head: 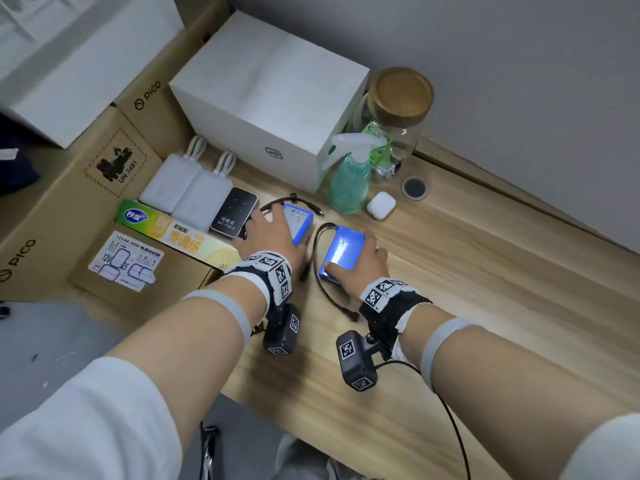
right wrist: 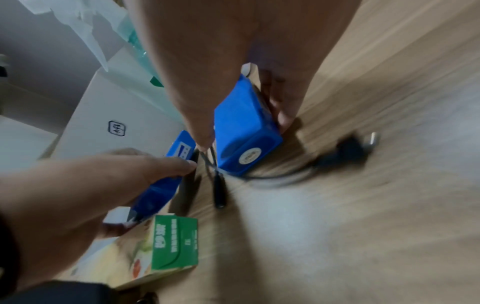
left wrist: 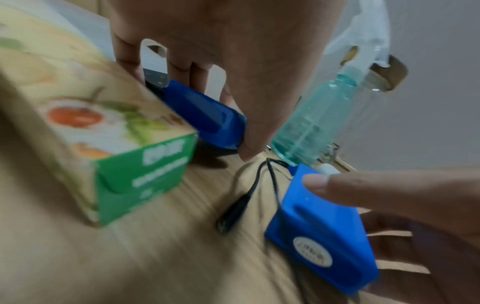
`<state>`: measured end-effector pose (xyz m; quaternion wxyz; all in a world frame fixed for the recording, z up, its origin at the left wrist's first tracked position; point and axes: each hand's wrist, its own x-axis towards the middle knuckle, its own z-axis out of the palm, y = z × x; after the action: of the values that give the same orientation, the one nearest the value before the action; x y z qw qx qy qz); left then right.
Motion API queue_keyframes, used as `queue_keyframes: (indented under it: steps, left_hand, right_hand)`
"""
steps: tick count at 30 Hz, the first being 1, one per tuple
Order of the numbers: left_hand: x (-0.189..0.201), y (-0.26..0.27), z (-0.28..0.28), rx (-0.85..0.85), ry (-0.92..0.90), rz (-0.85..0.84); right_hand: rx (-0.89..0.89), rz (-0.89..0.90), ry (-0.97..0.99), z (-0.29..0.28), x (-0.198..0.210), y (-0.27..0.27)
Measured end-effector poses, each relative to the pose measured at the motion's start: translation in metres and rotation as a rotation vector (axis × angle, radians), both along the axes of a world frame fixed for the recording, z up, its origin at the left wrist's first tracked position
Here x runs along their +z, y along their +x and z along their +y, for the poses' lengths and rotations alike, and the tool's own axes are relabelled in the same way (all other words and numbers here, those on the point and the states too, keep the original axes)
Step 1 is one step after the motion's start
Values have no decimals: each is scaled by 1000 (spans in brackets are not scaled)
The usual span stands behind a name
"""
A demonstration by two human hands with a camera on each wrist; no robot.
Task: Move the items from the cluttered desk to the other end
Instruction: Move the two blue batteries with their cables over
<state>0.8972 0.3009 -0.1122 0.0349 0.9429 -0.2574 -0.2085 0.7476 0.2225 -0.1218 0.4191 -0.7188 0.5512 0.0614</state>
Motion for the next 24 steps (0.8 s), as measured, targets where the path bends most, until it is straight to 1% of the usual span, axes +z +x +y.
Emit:
queue_keyframes:
  steps: [3,10,14,18,22,24]
  left_hand:
    - [-3,7,8,29,-30,19]
    - [4,11,16,-37,-89,57]
    - [3,6,20,-85,-73,34]
    - [2,-5,22,-75,-47,2]
    - [11,-27,14,-112,-78,-95]
    - [22,-44,4,-173,-112,-79]
  right_hand:
    - [6,-57,4,2,0,9]
    - [-25,-63,71,4,8,17]
    - [-6,-115,143,3,-10,13]
    - [49,-121,182,10,18,8]
    - [-10,-161,192,15,32,-13]
    - [-45,-157,196,13,41,-35]
